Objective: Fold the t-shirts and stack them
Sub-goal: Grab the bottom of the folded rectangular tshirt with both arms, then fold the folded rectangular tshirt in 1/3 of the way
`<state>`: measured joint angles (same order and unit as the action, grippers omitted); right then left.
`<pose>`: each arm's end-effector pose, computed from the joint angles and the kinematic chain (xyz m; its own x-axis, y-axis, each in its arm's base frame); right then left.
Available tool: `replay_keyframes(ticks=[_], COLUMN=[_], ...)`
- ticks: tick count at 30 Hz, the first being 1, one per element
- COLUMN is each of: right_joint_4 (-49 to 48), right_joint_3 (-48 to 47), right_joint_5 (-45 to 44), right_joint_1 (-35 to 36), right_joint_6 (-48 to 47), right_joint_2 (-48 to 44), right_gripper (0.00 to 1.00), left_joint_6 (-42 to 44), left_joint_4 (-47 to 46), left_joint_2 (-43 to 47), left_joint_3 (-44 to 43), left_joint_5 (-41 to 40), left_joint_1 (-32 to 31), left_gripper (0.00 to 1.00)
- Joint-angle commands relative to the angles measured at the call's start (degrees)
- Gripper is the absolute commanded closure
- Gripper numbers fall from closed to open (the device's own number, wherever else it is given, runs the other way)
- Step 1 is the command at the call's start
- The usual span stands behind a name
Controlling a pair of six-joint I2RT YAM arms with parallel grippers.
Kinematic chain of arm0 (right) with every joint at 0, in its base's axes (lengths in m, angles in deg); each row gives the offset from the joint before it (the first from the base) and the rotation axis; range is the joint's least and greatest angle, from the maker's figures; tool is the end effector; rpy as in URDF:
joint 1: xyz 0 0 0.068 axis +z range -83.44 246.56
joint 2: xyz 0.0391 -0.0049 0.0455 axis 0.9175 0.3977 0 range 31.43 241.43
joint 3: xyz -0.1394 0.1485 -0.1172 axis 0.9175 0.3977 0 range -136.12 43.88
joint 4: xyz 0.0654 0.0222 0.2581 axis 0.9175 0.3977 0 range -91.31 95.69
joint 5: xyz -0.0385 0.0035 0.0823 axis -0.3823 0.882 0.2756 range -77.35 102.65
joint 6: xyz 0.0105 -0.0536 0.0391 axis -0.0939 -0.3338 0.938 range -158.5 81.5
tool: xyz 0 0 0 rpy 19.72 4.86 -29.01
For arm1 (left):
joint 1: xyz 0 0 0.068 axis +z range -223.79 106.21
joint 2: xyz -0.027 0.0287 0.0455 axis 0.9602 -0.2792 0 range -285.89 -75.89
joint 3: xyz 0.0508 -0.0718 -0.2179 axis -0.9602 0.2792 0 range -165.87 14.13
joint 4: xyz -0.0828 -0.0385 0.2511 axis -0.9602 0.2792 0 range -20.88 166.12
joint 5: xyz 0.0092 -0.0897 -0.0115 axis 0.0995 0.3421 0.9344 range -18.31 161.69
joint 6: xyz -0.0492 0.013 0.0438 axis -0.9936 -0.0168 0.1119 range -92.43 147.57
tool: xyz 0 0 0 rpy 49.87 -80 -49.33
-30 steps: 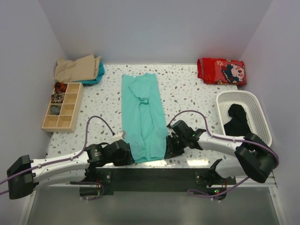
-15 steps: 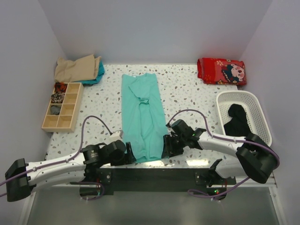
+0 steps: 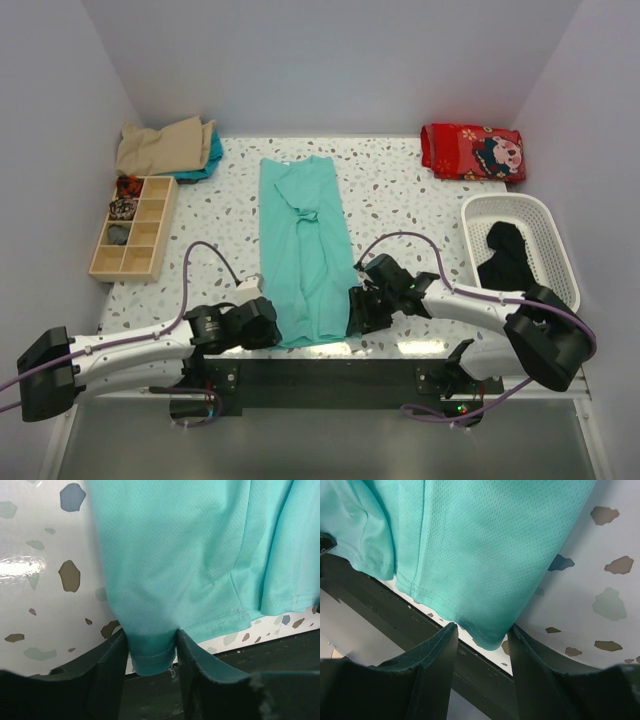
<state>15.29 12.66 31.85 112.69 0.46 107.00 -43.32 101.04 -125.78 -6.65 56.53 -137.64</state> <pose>0.1578 0.1896 0.0895 -0.9687 -0.1509 -0.1968 -0.2346 0.8156 0.5289 0.0940 -0.1596 0.1056 -0.8922 -0.2523 -0.3747 -0.0990 0.9185 -0.3827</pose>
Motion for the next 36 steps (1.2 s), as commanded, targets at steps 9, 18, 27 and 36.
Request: replay_keyframes(ticks=[9,18,27,36], right_joint_4=[-0.5,-2.3,5.3,9.4], right_joint_3=[-0.6,-2.5,-13.2,-25.5], right_joint_5=[-1.8,-1.9,-7.5,-15.1], right_joint_1=[0.1,0.1,0.0,-0.1], right_joint_6=[-1.1,-2.5,-9.4,-17.2], right_joint_2=[1.1,-2.8,-2.7,5.2], right_gripper=[0.77,1.0,1.0,1.0], left_joint_6=[1.3,5.7,12.2,18.1], left_joint_4=[-3.4,-5.1,0.1,-0.3], left_joint_2=[0.0,-1.2,-3.6,-8.3], left_joint_3=[2.1,-0.9,-13.5,-20.0], left_joint_5=[1.1,0.9,-7.6,-11.0], left_joint_1=[-0.3,-0.3,-0.2,6.0], left_gripper=[0.84,1.0,0.99,0.94])
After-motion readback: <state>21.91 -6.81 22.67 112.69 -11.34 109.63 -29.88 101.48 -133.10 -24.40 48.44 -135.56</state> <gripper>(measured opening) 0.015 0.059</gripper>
